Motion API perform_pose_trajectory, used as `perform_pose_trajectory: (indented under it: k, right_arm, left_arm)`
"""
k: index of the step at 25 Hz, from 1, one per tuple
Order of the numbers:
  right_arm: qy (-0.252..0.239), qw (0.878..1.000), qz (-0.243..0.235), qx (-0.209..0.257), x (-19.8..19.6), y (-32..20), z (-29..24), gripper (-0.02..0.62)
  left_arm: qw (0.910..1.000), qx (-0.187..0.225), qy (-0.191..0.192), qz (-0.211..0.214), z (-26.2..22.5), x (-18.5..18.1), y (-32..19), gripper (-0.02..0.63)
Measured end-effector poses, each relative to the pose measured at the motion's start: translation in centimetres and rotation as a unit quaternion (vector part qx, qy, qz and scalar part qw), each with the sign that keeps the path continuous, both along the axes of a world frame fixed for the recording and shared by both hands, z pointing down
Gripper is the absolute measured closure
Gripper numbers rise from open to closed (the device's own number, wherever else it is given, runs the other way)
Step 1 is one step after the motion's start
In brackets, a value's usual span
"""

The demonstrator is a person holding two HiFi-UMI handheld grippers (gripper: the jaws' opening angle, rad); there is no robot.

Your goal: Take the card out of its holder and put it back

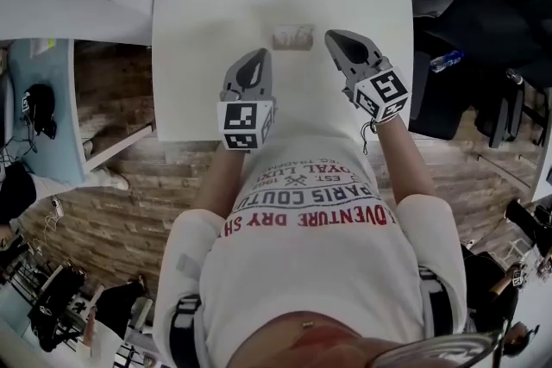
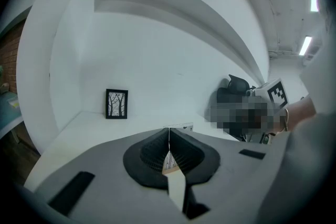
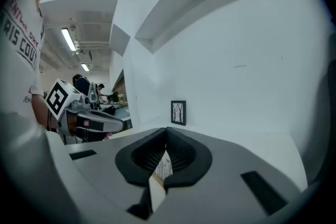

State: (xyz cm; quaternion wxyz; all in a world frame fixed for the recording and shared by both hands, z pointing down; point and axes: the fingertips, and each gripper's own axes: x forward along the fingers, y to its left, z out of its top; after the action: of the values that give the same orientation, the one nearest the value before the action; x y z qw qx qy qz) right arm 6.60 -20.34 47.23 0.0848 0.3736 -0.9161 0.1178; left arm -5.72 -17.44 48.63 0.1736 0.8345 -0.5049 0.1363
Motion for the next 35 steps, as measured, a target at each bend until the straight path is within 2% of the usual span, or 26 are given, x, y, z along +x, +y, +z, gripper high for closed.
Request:
perform_pose_trajectory:
  k: [6, 15, 21, 28, 35]
  right_arm:
    - [0.029, 0.991, 0.130, -0.003, 0.8, 2.0, 2.1, 0.571]
    - [0.068, 0.974, 0.213, -0.037, 1.0, 3.6, 4.4, 0.571]
    - [0.066, 0.971, 0.222, -0.056, 1.5, 3.9, 5.2, 0.571]
    - [0.074, 0.972, 0.215, -0.057, 1.5, 3.8, 5.0, 0.571]
    - [0.055, 0.977, 0.202, -0.046, 1.0, 3.6, 4.7, 0.571]
  left_arm:
    - [0.9997, 0.010, -0.001, 0.022, 0.1, -0.9, 0.2, 0.581]
    - [0.9987, 0.006, 0.021, 0.046, 0.7, -0.5, 0.4, 0.581]
    - [0.9984, 0.000, 0.024, 0.052, 1.1, 0.0, 0.3, 0.581]
    - [0.9979, 0.004, 0.028, 0.058, 1.0, 0.6, 0.5, 0.581]
    - [0.9980, 0.003, 0.030, 0.056, 1.1, 0.3, 0.5, 0.581]
